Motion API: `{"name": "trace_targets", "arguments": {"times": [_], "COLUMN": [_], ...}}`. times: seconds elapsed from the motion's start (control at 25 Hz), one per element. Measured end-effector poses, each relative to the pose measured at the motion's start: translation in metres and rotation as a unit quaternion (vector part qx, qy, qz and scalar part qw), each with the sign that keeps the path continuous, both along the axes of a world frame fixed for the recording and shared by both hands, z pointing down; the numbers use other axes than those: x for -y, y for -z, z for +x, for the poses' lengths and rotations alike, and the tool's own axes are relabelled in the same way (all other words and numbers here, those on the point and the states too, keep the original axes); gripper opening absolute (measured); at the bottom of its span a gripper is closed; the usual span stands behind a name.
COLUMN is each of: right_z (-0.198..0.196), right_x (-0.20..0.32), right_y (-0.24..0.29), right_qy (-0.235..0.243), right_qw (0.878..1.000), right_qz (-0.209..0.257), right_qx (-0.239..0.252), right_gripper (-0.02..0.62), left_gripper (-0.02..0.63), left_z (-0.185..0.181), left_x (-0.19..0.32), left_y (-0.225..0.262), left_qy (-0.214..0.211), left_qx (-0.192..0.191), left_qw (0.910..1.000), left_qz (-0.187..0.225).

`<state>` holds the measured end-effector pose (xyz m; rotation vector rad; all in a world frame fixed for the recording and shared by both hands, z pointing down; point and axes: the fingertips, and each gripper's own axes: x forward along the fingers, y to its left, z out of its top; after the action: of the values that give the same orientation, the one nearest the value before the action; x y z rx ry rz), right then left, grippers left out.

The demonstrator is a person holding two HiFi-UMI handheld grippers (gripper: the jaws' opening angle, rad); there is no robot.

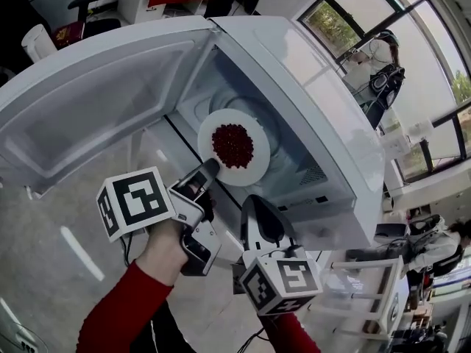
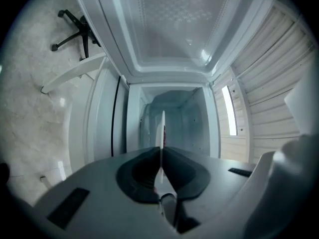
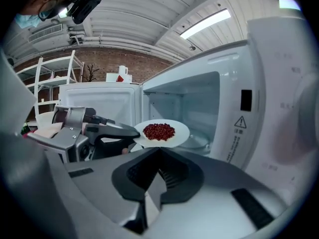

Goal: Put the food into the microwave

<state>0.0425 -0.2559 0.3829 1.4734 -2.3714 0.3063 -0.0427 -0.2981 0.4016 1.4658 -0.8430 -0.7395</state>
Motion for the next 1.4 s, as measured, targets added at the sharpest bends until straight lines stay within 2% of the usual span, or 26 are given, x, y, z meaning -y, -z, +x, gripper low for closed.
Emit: {"name": "trace_targets", "arguments": {"times": [0.2,0.4,1.08,1.4], "right_z": [-0.014,-0.013,-0.015,-0.013], "right_x": [0.019,0.029,0.048,0.054], "right_y": [-0.003,-0.006,-0.001,0.007], "right_qy": [-0.003,-0.010,-0.020,-0.020], "right_qw": [1.000,1.000,1.000,1.000], "right_qz": [0.005,-0.007,-0.007,-0.006], "right_qx": [-0.015,-0.005,-0.007,-0.011], "right_gripper": [0.014,0.014,0.014,0.013], "left_gripper": [0.025,0.025,0.025,0.025], "left_z": [-0.003,0.003,0.023,0.028], "left_x": [0.035,0.056,0.097,0.111], "left_y": [-0.001,0.002,-0.007,-0.007], "left_qy": [-0.007,-0.011,-0.051,-0.062], "left_qx": [0.003,0.019,0.041,0.073], "left_qw": [1.0000,0.9997,0.9975,0.9947], "left_qz": [-0.002,-0.008,-0.028,-0.036]}}
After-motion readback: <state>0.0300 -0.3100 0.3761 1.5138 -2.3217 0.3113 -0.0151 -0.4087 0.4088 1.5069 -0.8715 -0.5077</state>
